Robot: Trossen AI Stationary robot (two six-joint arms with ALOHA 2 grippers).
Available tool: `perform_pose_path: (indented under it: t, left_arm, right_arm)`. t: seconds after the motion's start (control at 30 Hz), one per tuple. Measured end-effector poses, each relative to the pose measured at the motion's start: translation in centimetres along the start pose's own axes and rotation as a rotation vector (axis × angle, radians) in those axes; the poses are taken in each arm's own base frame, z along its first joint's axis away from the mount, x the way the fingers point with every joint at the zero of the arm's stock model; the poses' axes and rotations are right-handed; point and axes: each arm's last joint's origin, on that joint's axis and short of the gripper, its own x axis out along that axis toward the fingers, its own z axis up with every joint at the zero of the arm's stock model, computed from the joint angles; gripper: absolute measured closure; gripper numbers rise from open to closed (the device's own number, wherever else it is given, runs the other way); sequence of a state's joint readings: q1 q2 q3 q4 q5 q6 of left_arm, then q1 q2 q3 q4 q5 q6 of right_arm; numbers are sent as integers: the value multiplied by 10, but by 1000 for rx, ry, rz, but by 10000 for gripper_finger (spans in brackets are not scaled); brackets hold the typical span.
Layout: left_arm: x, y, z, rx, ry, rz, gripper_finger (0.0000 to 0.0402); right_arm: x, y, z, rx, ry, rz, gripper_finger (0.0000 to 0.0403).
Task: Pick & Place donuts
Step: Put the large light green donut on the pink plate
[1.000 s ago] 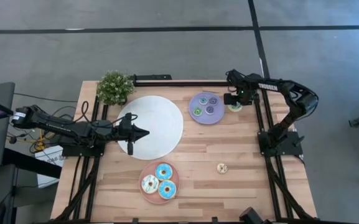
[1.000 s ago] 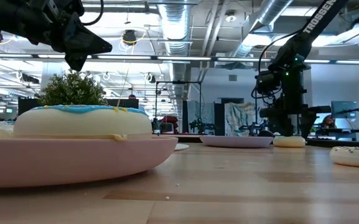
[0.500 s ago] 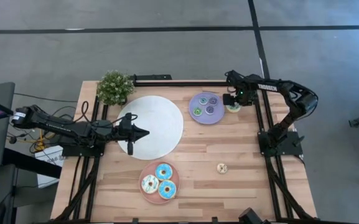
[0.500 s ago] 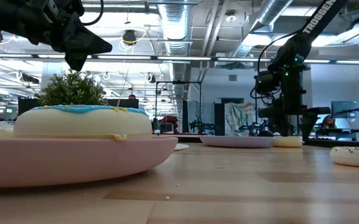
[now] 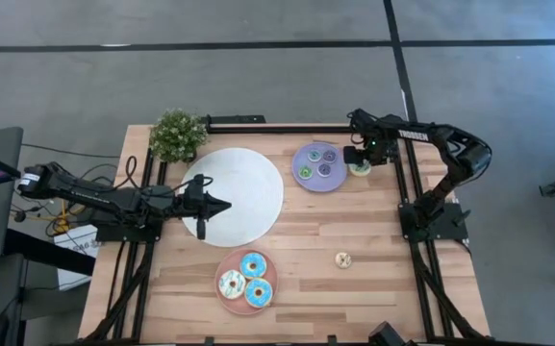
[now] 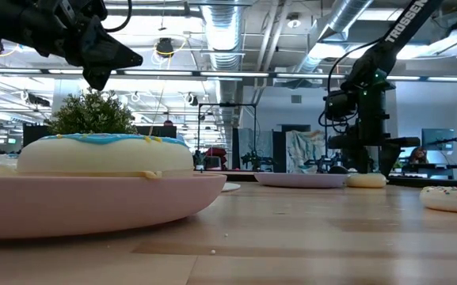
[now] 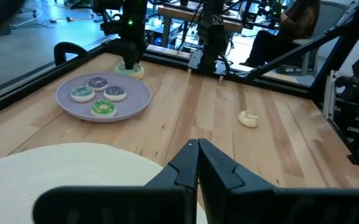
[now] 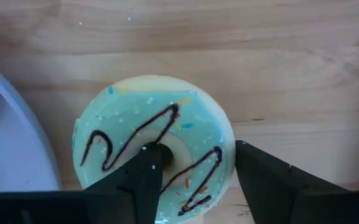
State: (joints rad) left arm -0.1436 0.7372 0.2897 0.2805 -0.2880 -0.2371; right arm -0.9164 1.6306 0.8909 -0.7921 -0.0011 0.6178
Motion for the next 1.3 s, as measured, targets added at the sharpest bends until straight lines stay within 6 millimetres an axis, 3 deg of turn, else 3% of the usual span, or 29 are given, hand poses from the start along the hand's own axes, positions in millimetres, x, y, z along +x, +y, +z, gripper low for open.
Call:
perform_pose_path:
  t: [0.33, 0.9, 1.07, 1.3]
  left_arm:
    - [0, -1, 0, -13, 8, -47, 401]
    - [0, -1, 0, -4, 8, -42, 401]
    - [0, -1, 0, -4, 8, -40, 401]
    - [0, -1, 0, -4, 8, -40, 401]
  right_arm:
    - [0, -1, -1, -19, 11, -7, 265]
    - [-2, 6, -10, -86, 33, -21, 277]
    - [-18, 7, -19, -110, -1, 5, 282]
    - [-57, -3, -40, -115, -62, 53, 283]
